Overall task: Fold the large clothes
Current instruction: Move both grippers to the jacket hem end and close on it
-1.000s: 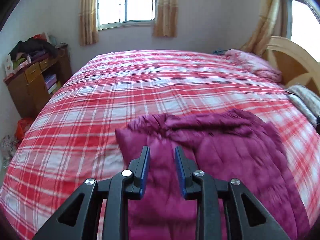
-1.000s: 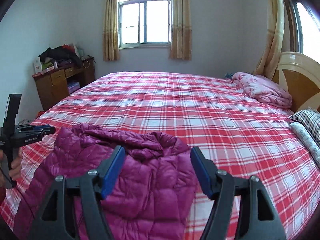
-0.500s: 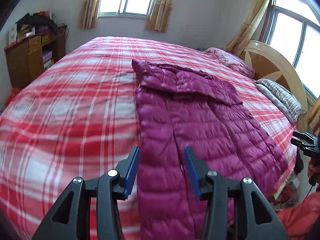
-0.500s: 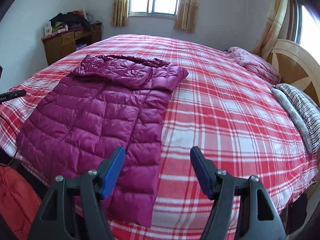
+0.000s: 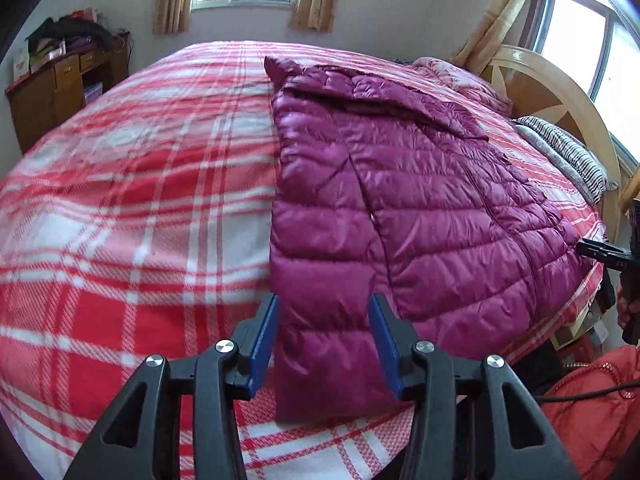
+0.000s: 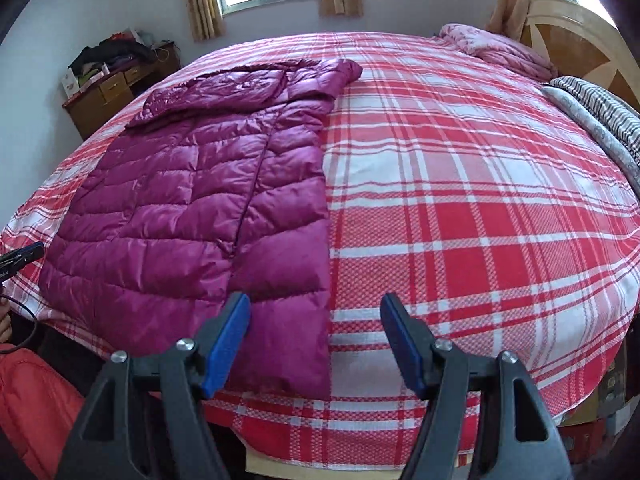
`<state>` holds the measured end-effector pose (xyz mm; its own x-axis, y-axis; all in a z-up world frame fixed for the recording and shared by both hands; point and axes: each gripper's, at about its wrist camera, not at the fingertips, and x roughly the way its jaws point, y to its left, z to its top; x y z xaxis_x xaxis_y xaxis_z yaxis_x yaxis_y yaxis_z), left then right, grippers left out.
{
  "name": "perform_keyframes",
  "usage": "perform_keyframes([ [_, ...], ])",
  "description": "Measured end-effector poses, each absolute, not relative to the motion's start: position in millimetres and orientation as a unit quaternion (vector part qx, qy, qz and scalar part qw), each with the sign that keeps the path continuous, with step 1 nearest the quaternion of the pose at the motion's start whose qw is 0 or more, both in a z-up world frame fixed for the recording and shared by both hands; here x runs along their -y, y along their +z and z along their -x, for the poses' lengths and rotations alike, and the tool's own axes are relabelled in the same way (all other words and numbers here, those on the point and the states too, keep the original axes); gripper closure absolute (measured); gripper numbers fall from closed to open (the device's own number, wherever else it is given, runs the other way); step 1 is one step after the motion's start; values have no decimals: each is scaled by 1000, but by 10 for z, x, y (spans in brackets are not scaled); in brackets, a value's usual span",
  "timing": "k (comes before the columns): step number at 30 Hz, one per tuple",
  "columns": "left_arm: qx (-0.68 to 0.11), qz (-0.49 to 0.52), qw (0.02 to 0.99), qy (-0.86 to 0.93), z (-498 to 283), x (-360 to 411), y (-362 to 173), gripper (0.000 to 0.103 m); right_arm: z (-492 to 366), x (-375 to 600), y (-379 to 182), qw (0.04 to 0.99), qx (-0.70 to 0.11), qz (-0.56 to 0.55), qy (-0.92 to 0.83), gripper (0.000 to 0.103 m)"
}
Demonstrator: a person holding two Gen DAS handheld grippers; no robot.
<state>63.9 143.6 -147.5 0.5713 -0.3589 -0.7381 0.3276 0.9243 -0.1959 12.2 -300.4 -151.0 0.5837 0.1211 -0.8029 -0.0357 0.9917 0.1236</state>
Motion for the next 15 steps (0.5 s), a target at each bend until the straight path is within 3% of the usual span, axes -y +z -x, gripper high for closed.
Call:
perform_keyframes([
  [4, -432, -5, 886, -170, -576, -1422, -1611, 55, -90, 2895, -1586, 884, -463, -25, 54, 36],
  [5, -428, -11, 888, -167, -552, -1413, -1616, 55, -84, 2888, -1583, 884, -463, -26, 61, 47],
  [8, -425, -26, 890, -164, -511, -1384, -1639, 55, -67, 2863, -1567, 879, -467, -35, 84, 63],
  [15, -444, -17, 881, -162, -514, -1468, -1710, 55, -41, 2874, -1608, 879, -463, -53, 100, 59],
])
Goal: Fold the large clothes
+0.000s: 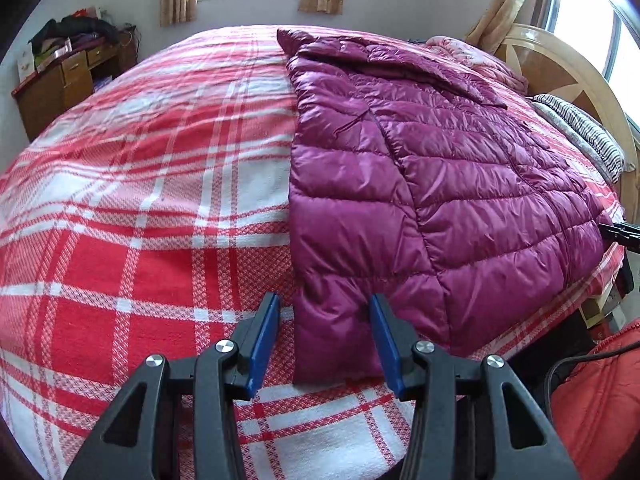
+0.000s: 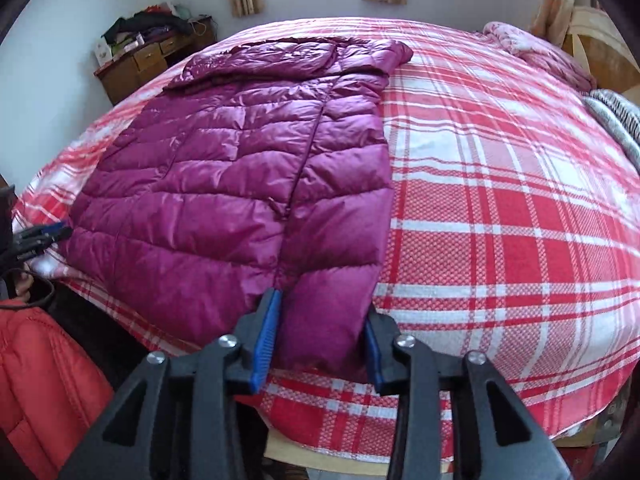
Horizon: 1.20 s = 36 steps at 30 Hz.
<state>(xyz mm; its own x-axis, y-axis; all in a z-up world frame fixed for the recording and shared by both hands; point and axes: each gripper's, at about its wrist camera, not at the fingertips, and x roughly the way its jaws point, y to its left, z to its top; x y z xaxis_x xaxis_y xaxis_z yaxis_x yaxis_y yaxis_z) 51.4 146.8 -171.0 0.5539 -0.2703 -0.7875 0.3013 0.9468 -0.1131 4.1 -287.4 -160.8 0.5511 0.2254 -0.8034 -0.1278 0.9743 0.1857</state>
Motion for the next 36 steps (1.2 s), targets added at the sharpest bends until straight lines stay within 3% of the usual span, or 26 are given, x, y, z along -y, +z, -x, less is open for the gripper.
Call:
perform_keyframes([
  [3, -439, -36, 883, -162, -480, -1431, -1687, 55, -38, 2837, -1596, 878, -466, -40, 103, 60],
  [5, -442, -31, 882, -159, -491, -1456, -1691, 55, -37, 2791, -1588, 877, -469, -18, 100, 76],
  [7, -446, -13, 881, -158, -513, -1510, -1676, 55, -47, 2794, -1581, 876, -469, -32, 110, 86],
  [10, -446, 21, 881, -155, -536, -1614, -1654, 55, -57, 2851, -1586, 874, -467, -66, 121, 90],
  [15, -456, 20, 874, -168, -495, -1539, -1716, 55, 8, 3115, -1380, 878, -419, -171, 158, 92],
  [19, -461, 33, 867, -186, -468, -1495, -1718, 56, -18, 3106, -1302, 881, -417, -167, 151, 92],
  [20, -461, 52, 863, -200, -472, -1515, -1707, 57, -28, 3064, -1314, 881, -421, -158, 150, 92],
  [21, -460, 63, 861, -206, -482, -1530, -1696, 72, -34, 3038, -1324, 879, -424, -157, 152, 92],
  [22, -459, 71, 861, -209, -490, -1547, -1676, 80, -35, 3035, -1322, 878, -424, -162, 155, 92],
  [24, -451, 87, 863, -211, -501, -1576, -1593, 87, -42, 3066, -1261, 877, -413, -181, 163, 92],
  [29, -395, 128, 880, -231, -594, -1656, -1171, 92, -117, 3260, -950, 885, -363, -229, 181, 92],
  [36, -364, 99, 903, -205, -1155, -1585, -555, 92, -563, 3329, -550, 897, -313, -250, 186, 92],
])
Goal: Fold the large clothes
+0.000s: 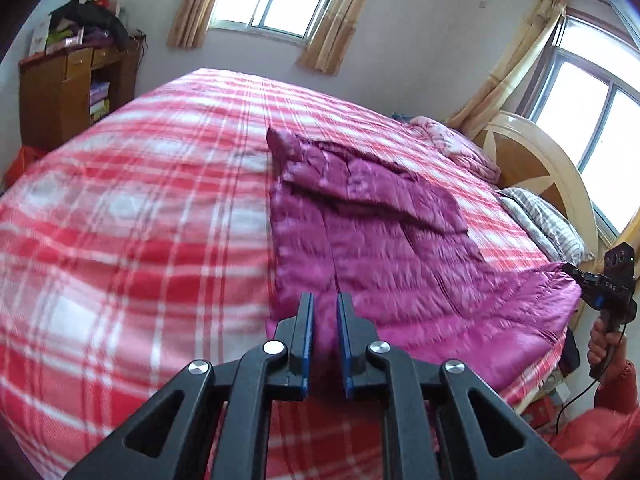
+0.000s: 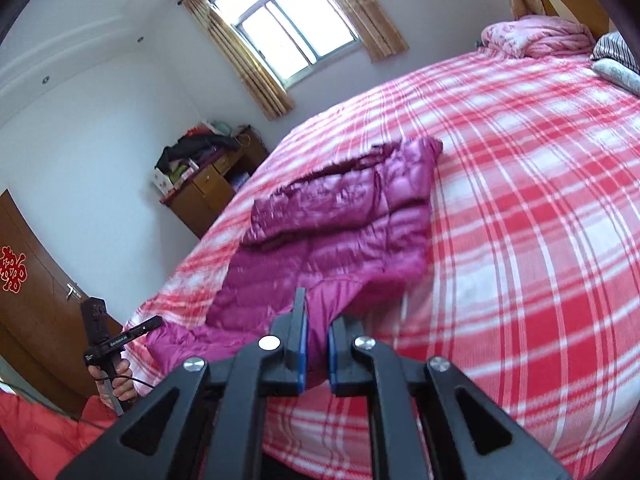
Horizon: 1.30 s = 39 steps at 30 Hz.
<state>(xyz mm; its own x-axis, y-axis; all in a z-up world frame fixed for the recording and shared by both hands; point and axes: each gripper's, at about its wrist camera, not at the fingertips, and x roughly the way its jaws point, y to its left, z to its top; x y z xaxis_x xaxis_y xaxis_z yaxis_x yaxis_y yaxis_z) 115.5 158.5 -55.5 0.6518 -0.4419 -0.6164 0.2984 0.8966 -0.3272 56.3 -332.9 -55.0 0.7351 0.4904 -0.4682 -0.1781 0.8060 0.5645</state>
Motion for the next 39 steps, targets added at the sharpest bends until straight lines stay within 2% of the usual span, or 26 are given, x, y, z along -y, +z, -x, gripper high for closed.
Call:
perform_keyframes([
  [6, -347, 49, 917, -193, -1817, -1387, -236, 92, -1172, 3392, -468, 896, -317, -265, 162, 93],
  [16, -339, 68, 921, -177, -2682, -1425, -38, 92, -1957, 3436, -480, 889, -333, -290, 124, 93],
  [23, -275, 78, 946, -152, -2763, -1884, 366, 92, -2350, 3557, -552, 884, -336, -309, 100, 93],
  [28, -246, 80, 941, -218, -2445, -1993, 330, 91, -2541, 3549, -648, 880, -344, -314, 87, 93],
  [31, -235, 73, 933, -261, -2139, -2060, 227, 80, -2622, 3494, -704, 882, -354, -302, 79, 93],
  [33, -234, 66, 932, -268, -1987, -2118, 191, 66, -2657, 3473, -728, 884, -358, -293, 68, 93],
  [35, -235, 47, 936, -257, -1823, -2222, 214, 66, -2688, 3486, -760, 883, -360, -294, 65, 93],
  [37, -244, 10, 944, -220, -1726, -2261, 238, 60, -2719, 3491, -781, 883, -361, -292, 64, 93],
  [39, -258, -10, 945, -199, -1735, -2245, 174, 40, -2739, 3478, -795, 887, -361, -281, 60, 93],
])
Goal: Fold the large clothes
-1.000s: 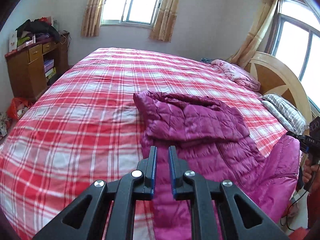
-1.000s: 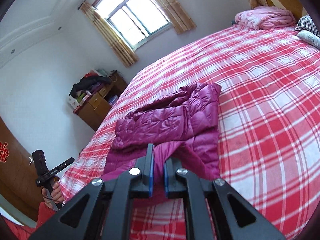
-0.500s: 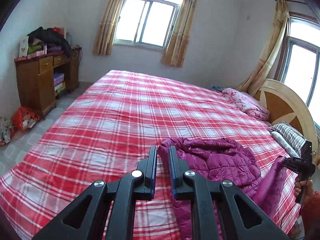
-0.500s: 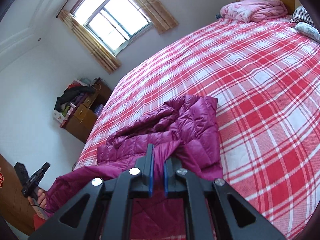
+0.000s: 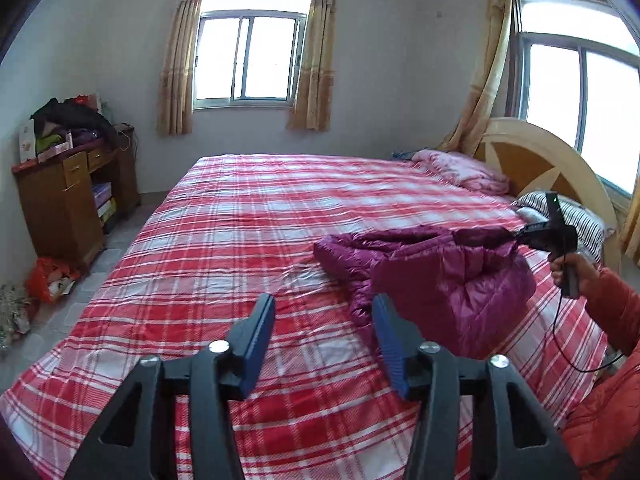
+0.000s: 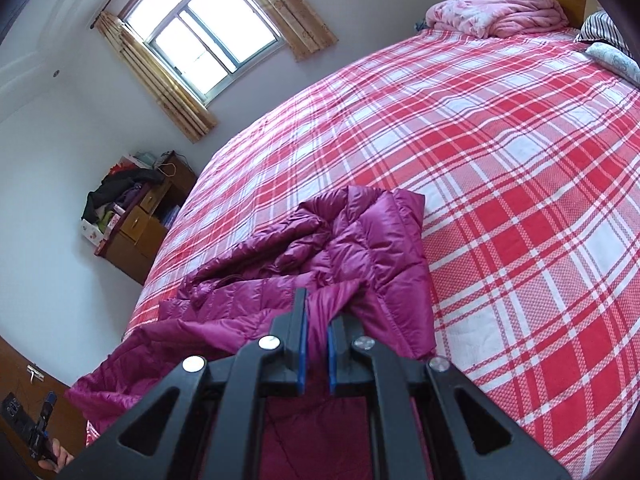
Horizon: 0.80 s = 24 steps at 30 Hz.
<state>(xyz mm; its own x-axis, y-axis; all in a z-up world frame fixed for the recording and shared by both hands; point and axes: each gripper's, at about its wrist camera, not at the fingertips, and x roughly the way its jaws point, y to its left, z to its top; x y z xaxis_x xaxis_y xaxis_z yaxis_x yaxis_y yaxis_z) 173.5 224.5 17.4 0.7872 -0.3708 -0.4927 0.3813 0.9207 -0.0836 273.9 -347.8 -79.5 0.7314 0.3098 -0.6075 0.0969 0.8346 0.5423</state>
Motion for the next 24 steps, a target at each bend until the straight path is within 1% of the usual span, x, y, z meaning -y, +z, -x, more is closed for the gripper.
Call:
perform_keyframes([
  [2, -279, -13, 942, -187, -1872, -2149, 40, 34, -2749, 3457, -814, 889, -363, -274, 54, 93],
  [5, -325, 21, 926, -191, -2239, -1927, -268, 34, -2763, 3456, -860, 887, -365, -280, 45, 93],
  [8, -354, 60, 905, -229, -2594, -1622, -574, 34, -2808, 3435, -922, 885, -373, -278, 33, 93],
  [13, -401, 63, 880, -245, -3022, -1179, -933, 34, -2898, 3451, -1006, 878, -381, -288, 28, 92],
  [17, -427, 89, 871, -226, -3196, -1178, -1030, 34, -2968, 3503, -1034, 872, -383, -301, 43, 85],
  [18, -429, 95, 870, -225, -3198, -1203, -1042, 34, -2991, 3529, -1036, 868, -384, -312, 54, 69],
  [19, -431, 100, 868, -226, -3195, -1216, -1054, 34, -2995, 3581, -1031, 861, -376, -334, 71, 42],
  [20, -432, 104, 866, -228, -3196, -1222, -1058, 34, -2974, 3636, -1006, 859, -359, -354, 85, 21],
  [22, -425, 122, 864, -240, -3160, -1257, -1012, 34, -2872, 3770, -877, 866, -309, -378, 105, 14],
  [24, -406, 144, 863, -262, -3085, -1331, -939, 34, -2755, 3880, -719, 878, -276, -371, 123, 9],
])
